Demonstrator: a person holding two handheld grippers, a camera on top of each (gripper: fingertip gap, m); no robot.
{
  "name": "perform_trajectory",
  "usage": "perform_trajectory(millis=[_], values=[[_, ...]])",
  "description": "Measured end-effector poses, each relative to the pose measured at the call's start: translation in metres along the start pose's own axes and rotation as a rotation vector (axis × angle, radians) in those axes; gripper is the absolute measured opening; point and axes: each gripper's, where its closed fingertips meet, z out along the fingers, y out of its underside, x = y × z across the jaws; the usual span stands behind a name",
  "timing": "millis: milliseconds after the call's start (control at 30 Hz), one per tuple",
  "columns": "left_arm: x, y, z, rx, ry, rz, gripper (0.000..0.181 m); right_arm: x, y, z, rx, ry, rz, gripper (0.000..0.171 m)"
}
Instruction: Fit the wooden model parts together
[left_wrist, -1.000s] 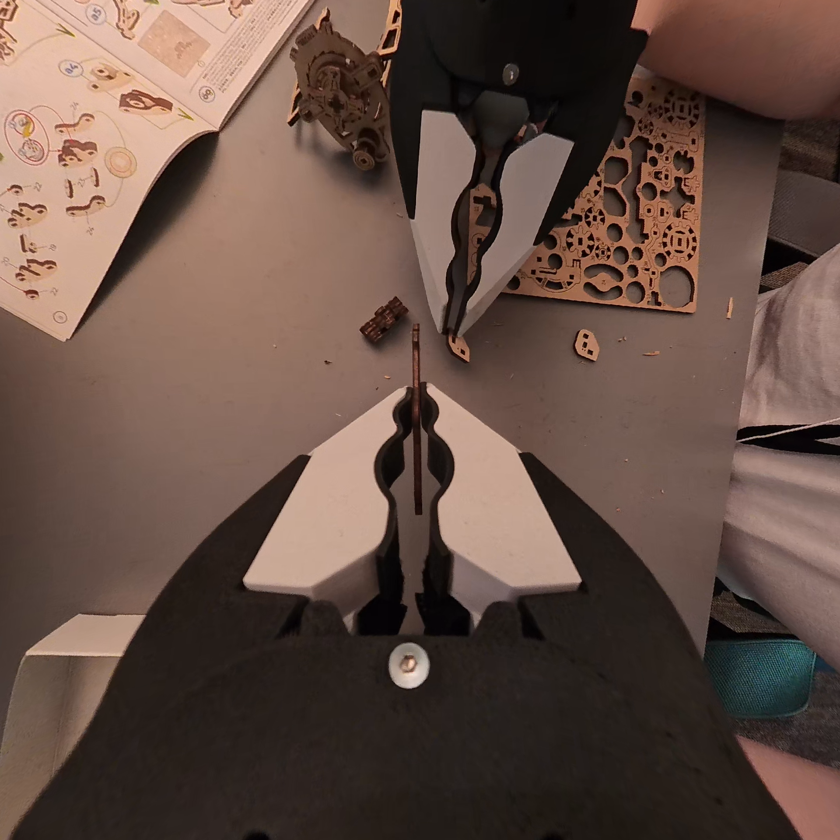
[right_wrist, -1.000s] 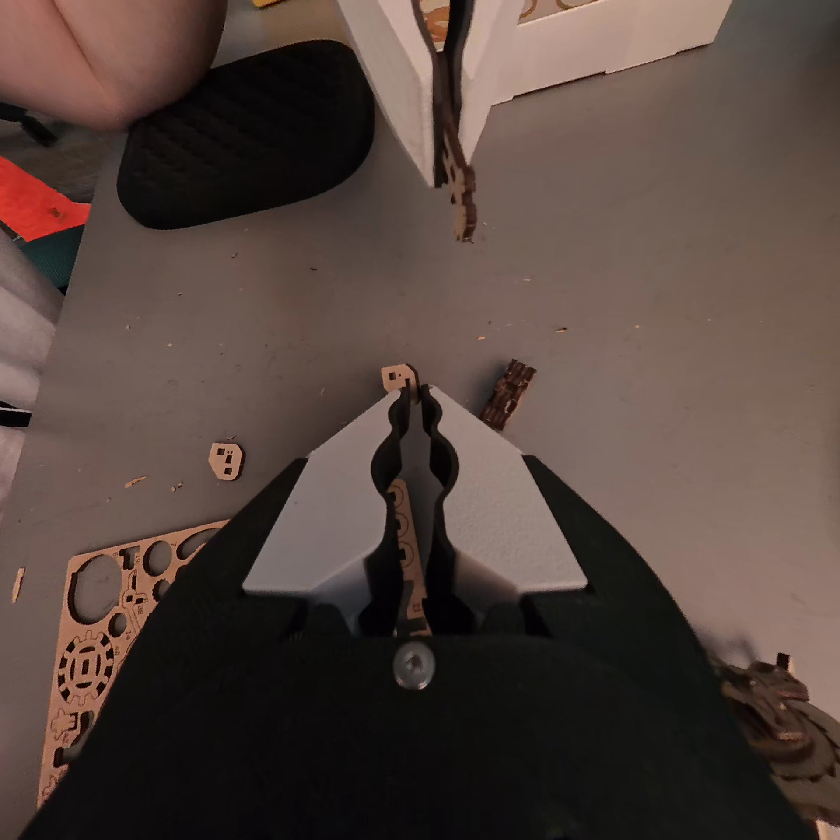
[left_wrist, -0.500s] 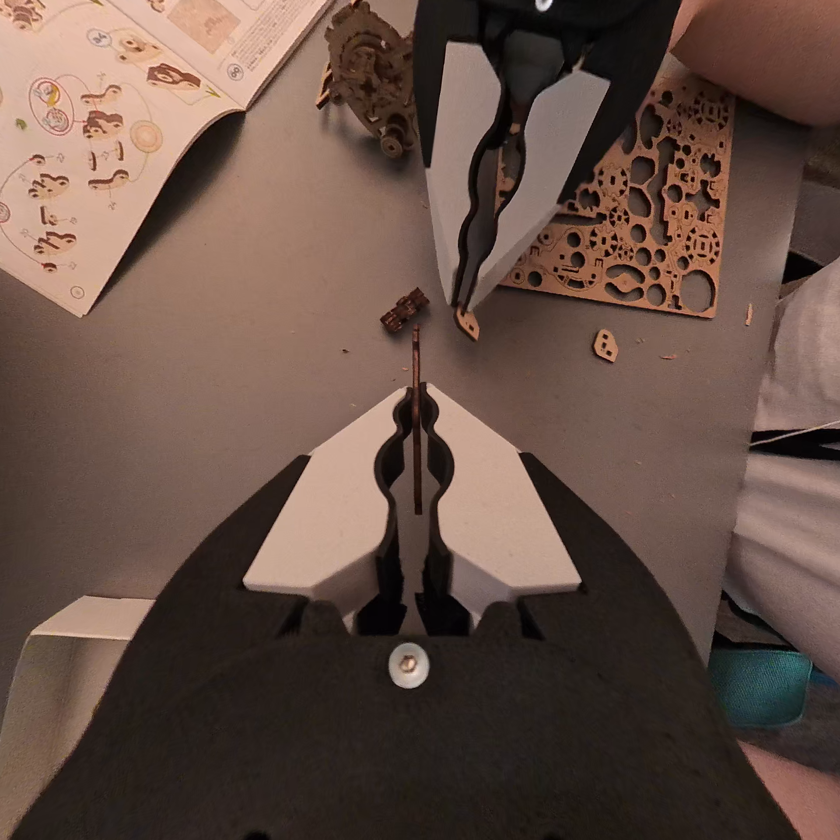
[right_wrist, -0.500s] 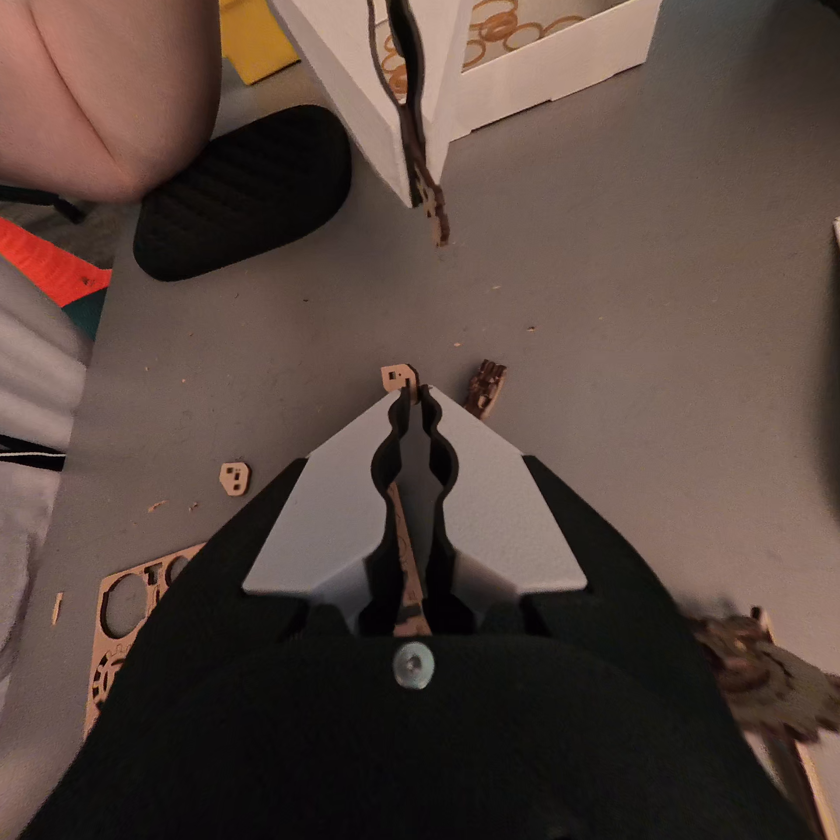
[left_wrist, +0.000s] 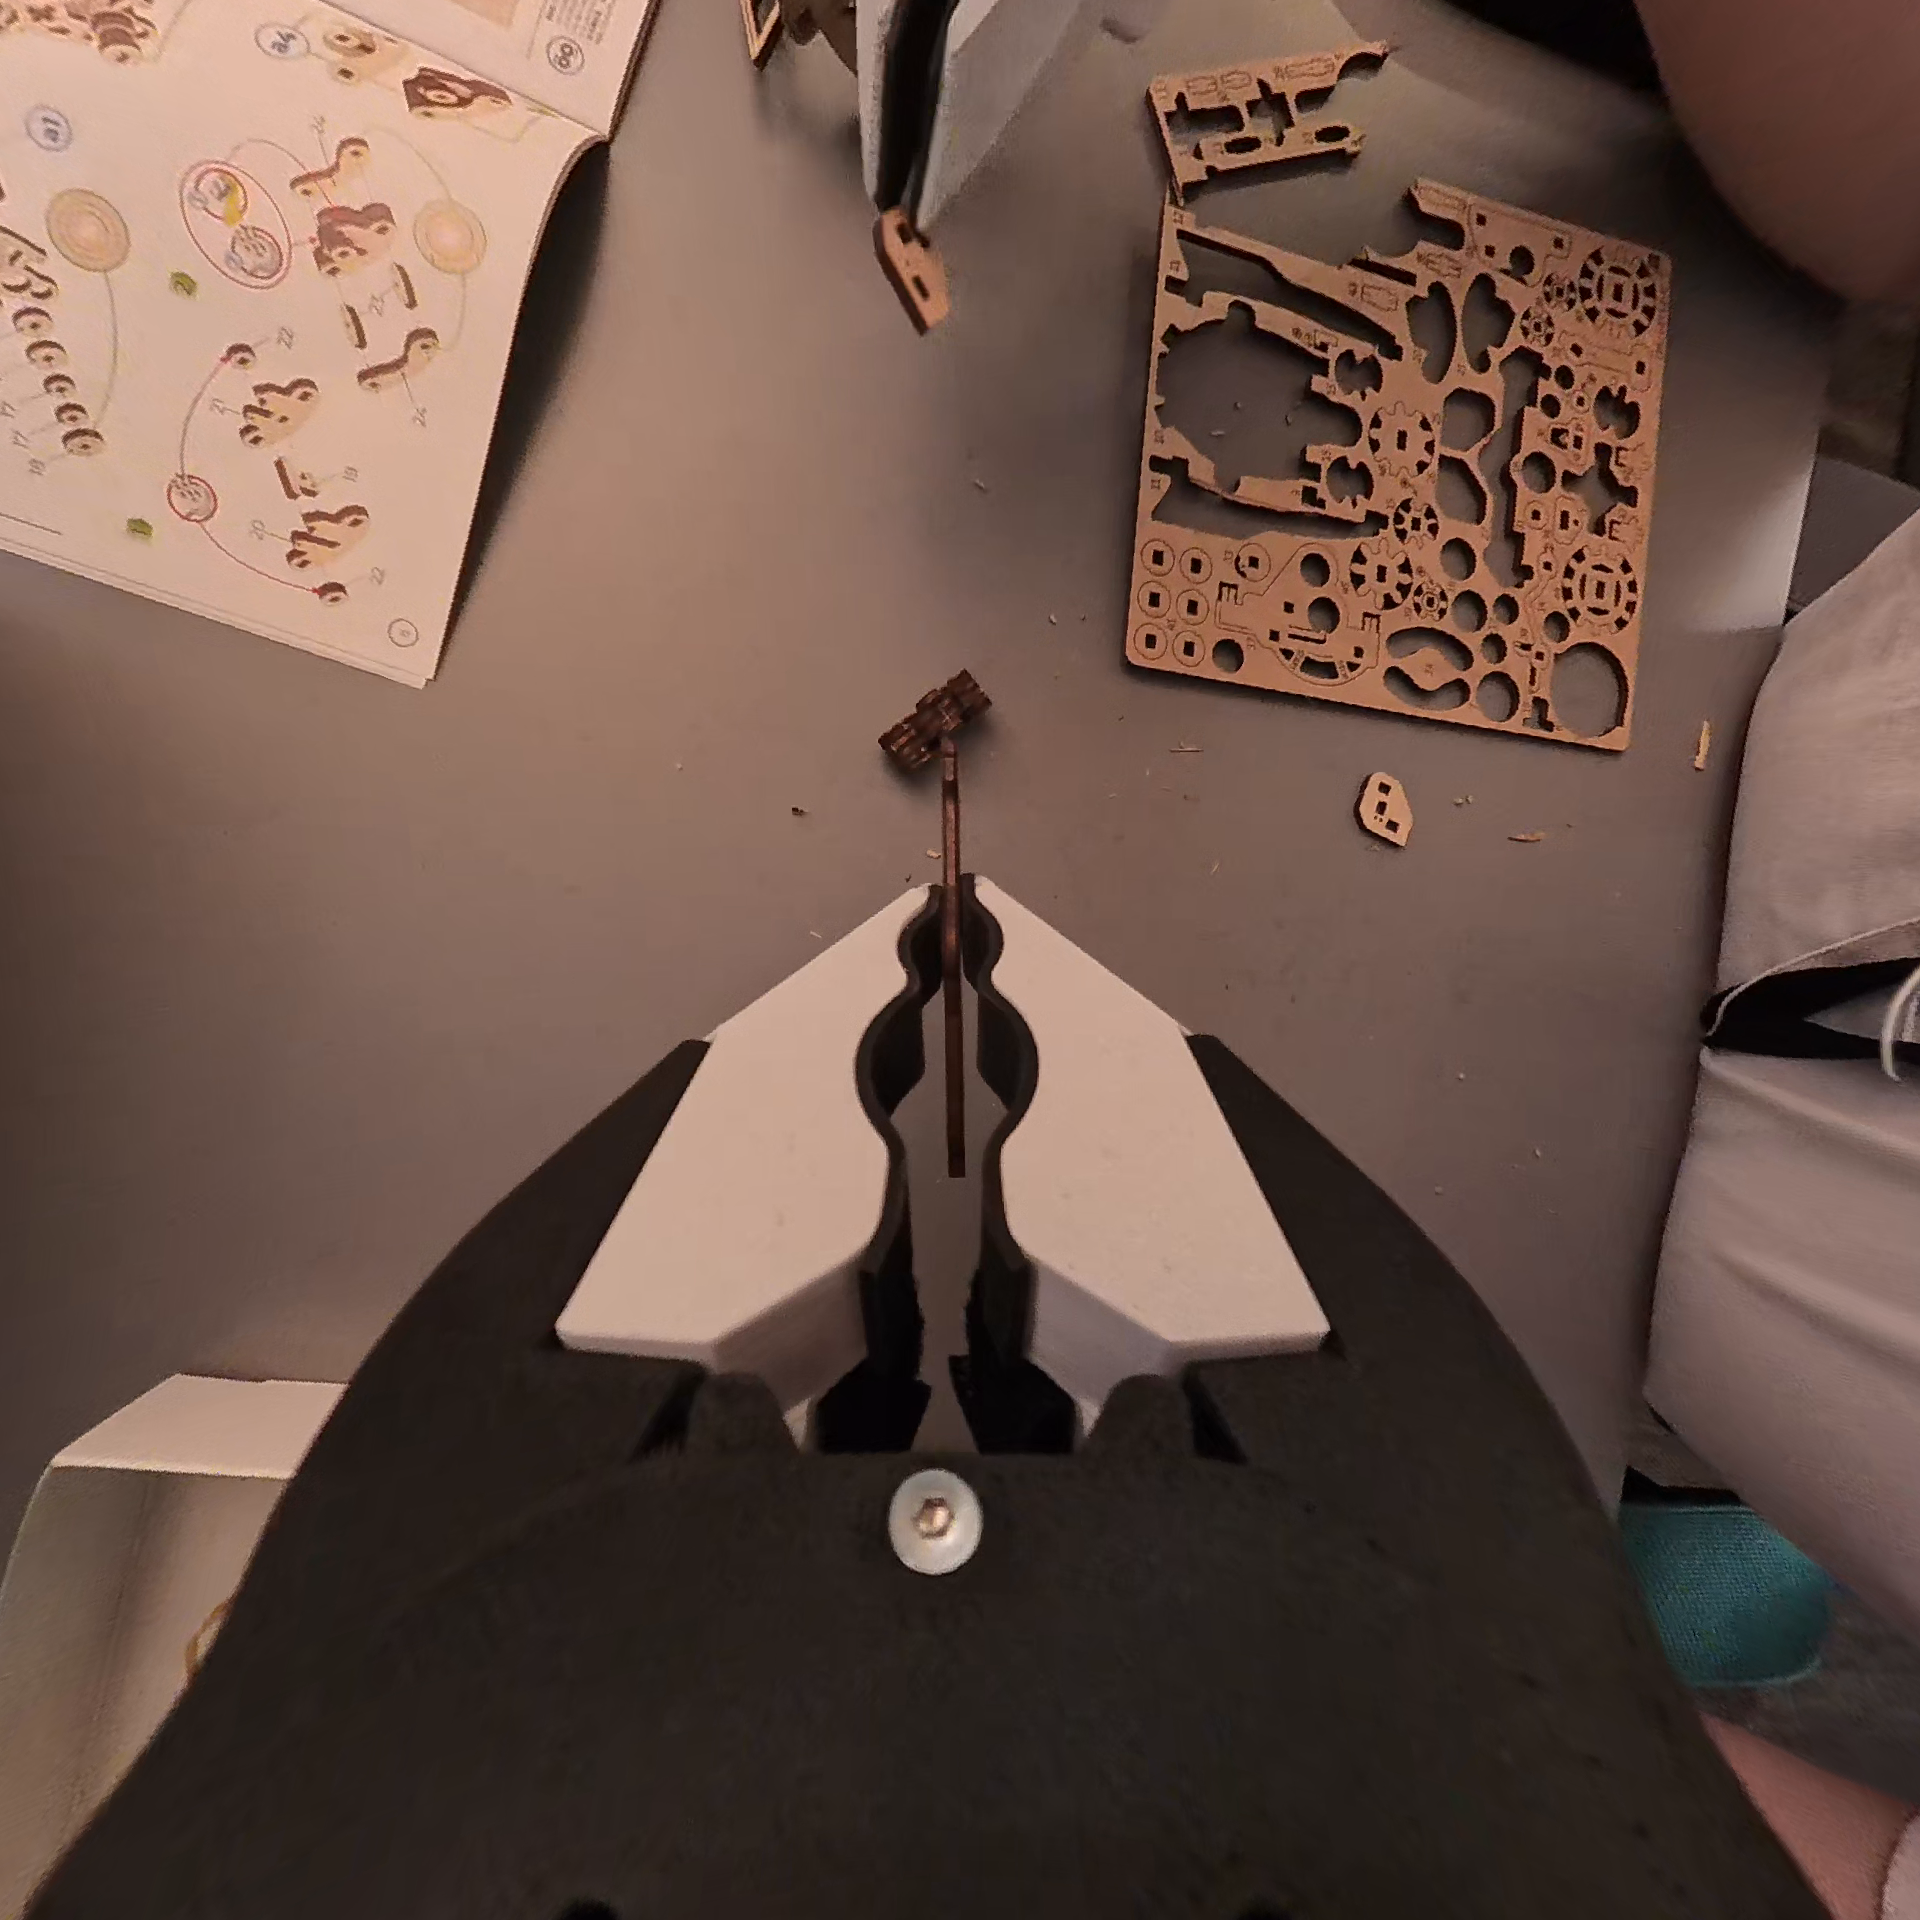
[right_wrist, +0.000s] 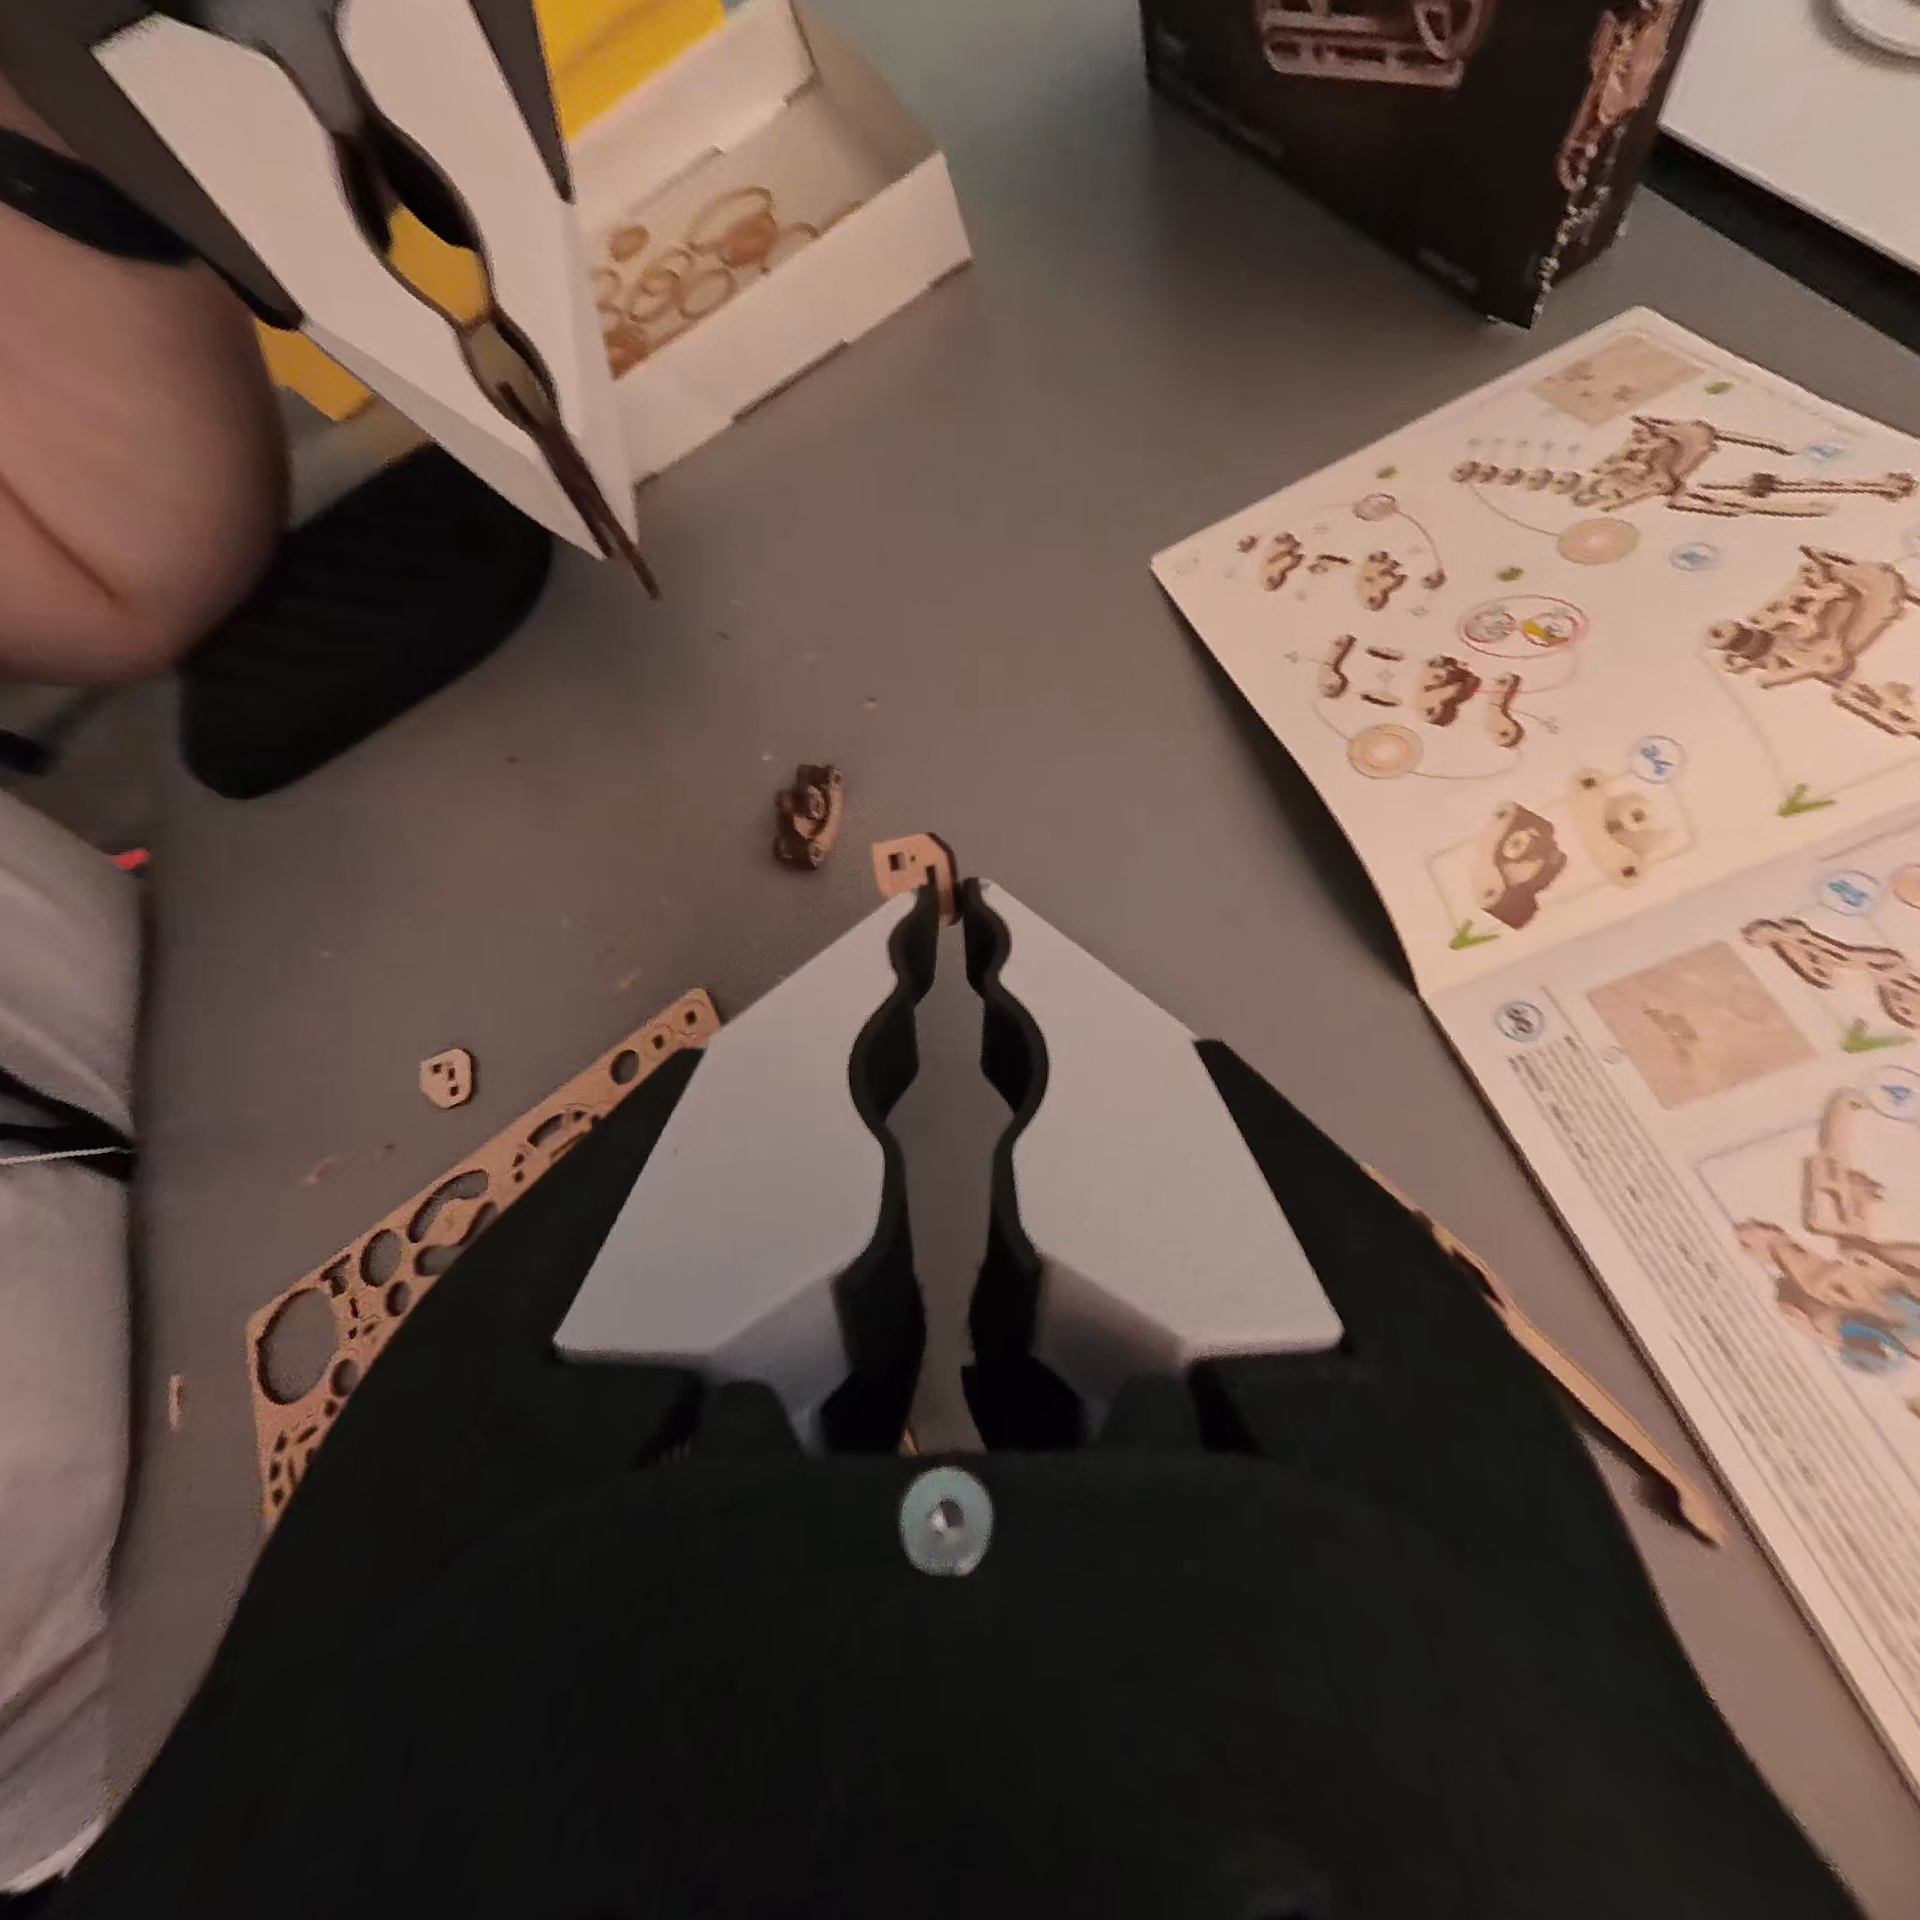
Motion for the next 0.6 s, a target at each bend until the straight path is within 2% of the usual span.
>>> perform_trajectory(millis=[167,233,400,500,600], values=[[0.001,0.0,0.002,-0.005,-0.001,0.002,0.0,-0.005,0.01,-0.006,-0.077,0.016,0.077,0.004],[0.002,0.0,0.002,-0.009,-0.004,0.007,0.0,-0.011,0.013,-0.013,-0.106,0.036,0.036,0.004],[0.004,-0.003,0.003,-0.007,-0.015,0.014,0.0,0.004,-0.006,-0.038,-0.09,0.164,-0.055,0.004],[0.006,-0.002,0.009,-0.021,-0.004,0.019,0.0,0.007,0.017,-0.026,-0.262,0.103,0.011,0.004],[0.004,0.001,0.014,-0.042,-0.007,0.016,0.0,0.004,0.028,-0.007,-0.316,0.044,0.057,0.004]])
